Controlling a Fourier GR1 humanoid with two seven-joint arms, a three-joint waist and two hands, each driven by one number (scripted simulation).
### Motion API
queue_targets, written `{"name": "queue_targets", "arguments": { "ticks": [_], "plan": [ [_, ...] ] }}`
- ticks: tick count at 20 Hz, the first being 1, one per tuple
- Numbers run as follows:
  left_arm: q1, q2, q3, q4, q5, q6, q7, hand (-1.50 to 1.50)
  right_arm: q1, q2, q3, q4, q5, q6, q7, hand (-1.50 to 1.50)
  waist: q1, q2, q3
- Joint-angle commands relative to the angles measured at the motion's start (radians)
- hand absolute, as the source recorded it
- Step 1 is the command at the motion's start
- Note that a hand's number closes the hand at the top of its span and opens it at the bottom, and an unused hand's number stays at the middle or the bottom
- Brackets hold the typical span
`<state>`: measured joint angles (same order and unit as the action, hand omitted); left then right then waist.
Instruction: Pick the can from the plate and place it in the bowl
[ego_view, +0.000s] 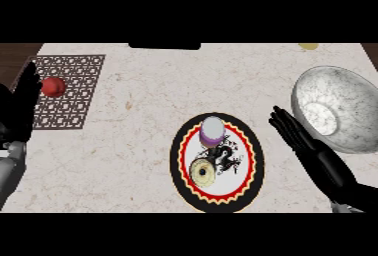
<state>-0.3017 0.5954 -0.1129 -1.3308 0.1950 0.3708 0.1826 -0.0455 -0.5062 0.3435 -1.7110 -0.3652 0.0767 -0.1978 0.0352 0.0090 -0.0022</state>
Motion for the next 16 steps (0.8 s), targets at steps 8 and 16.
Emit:
{"name": "queue_targets", "arguments": {
  "ticks": [8,16],
  "plan": [
    [-0.003,-0.231,-0.131,-0.11,0.078,-0.082,-0.066,0.0,-0.268,0.031,0.151,0.06,0.457,-0.144,0.078,1.5,-0.032,-0.016,-0.001],
    [0.136,-0.267,-0.166,-0.203,0.046,-0.103,-0.15,0.0,-0.136,0.3,0.138,0.214,0.331,-0.176,-0.317,-1.5,-0.026,-0.009,0.003]
  ]
}}
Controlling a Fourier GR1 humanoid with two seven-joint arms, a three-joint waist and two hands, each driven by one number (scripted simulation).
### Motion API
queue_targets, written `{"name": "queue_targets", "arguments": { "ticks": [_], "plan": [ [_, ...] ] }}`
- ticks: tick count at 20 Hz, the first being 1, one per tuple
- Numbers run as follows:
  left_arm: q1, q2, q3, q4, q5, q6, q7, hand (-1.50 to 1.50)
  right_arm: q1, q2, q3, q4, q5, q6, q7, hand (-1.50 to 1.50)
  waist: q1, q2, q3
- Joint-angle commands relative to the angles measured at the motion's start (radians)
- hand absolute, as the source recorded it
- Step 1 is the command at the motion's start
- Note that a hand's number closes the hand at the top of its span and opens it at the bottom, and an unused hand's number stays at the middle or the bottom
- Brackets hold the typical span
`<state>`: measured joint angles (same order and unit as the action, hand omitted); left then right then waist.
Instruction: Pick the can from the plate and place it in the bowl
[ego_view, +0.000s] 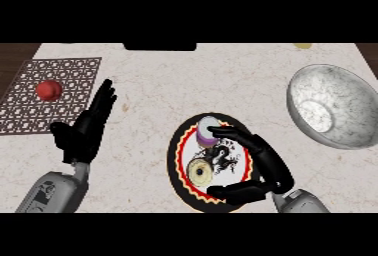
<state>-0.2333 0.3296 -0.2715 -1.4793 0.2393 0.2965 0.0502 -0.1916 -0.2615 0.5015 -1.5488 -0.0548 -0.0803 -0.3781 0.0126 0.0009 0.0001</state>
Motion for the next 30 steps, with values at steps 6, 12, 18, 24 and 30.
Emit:
{"name": "queue_targets", "arguments": {
  "ticks": [6,12,18,24,30],
  "plan": [
    [0.08,-0.052,-0.007,-0.005,-0.045,0.006,-0.05,0.0,-0.114,-0.04,-0.082,-0.221,0.124,-0.07,0.278,-1.5,-0.019,-0.005,-0.002],
    [0.066,-0.054,0.007,-0.065,-0.067,0.003,0.013,0.0,-0.196,-0.077,-0.105,-0.255,0.139,0.048,0.541,-1.5,-0.011,-0.004,-0.001],
    [0.024,-0.066,0.016,-0.038,-0.079,-0.012,0.027,0.0,-0.318,-0.025,-0.021,-0.187,0.198,0.112,0.807,-1.5,-0.009,-0.003,-0.001],
    [0.106,-0.075,0.024,-0.039,-0.086,-0.051,-0.054,0.0,-0.374,-0.035,-0.06,-0.052,0.182,0.245,0.857,-1.5,-0.004,-0.001,-0.001],
    [0.024,-0.108,0.091,0.016,-0.103,-0.087,-0.01,0.0,-0.322,0.073,-0.078,0.023,0.251,0.29,0.765,-1.5,-0.01,-0.001,0.0]
  ]
}}
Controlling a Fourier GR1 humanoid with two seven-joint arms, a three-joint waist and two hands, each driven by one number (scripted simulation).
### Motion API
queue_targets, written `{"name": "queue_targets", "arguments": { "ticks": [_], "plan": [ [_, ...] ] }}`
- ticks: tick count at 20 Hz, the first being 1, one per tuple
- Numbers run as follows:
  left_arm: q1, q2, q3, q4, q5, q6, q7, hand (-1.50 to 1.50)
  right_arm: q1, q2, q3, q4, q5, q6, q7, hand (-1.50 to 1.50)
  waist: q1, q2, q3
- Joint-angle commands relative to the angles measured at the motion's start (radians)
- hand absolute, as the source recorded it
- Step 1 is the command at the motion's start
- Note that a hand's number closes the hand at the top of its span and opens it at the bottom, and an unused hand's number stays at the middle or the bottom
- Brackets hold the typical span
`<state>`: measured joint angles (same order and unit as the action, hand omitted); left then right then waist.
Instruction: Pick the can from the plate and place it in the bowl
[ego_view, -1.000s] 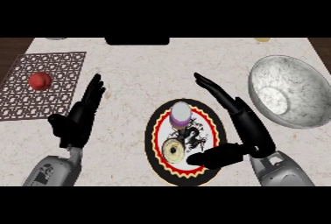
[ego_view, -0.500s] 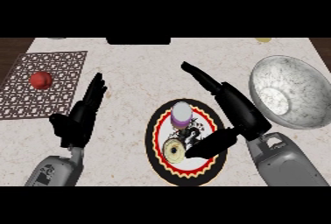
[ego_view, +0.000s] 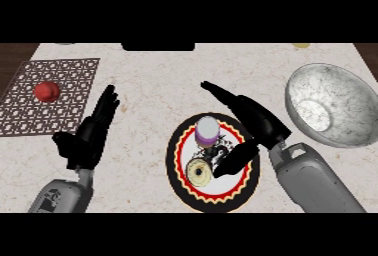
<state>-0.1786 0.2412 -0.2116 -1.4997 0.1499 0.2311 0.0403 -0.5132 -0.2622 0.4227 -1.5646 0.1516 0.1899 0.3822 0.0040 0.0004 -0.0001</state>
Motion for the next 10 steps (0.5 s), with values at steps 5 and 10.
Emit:
{"name": "queue_targets", "arguments": {
  "ticks": [5,10],
  "plan": [
    [0.058,-0.056,0.016,0.007,-0.058,-0.027,-0.043,0.0,0.057,0.044,-0.102,0.082,0.032,0.099,-0.147,-1.5,-0.001,0.0,0.0],
    [0.009,-0.084,0.041,0.036,-0.07,-0.037,-0.007,0.0,0.079,0.103,-0.118,-0.022,-0.006,0.14,-0.063,-1.5,-0.004,-0.001,0.0]
  ]
}}
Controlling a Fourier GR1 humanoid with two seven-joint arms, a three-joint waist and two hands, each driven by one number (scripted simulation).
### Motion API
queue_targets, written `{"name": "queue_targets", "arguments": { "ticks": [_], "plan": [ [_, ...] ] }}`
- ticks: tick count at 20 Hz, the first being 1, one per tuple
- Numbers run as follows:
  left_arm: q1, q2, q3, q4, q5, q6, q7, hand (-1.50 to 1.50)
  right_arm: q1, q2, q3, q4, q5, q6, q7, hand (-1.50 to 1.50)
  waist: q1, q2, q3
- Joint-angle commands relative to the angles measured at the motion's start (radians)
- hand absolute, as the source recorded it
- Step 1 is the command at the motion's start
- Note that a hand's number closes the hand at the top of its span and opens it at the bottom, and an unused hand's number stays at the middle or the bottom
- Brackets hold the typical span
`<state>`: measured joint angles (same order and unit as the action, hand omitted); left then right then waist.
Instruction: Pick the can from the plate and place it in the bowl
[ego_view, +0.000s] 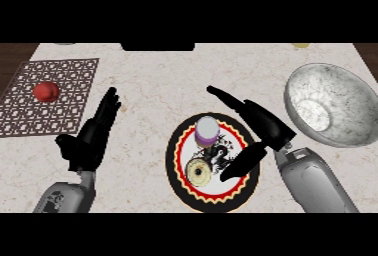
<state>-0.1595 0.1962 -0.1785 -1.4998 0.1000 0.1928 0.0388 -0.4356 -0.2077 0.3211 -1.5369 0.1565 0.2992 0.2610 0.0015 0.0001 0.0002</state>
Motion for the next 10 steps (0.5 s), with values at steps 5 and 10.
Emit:
{"name": "queue_targets", "arguments": {
  "ticks": [5,10],
  "plan": [
    [0.049,-0.041,0.004,-0.072,-0.056,-0.011,0.04,0.0,0.068,0.075,-0.047,-0.013,0.002,0.058,-0.044,-1.5,0.001,-0.001,0.0],
    [0.027,-0.053,0.036,-0.084,-0.066,-0.025,0.07,0.0,0.097,0.124,-0.058,-0.005,0.013,0.06,-0.008,-1.5,0.001,-0.001,0.0]
  ]
}}
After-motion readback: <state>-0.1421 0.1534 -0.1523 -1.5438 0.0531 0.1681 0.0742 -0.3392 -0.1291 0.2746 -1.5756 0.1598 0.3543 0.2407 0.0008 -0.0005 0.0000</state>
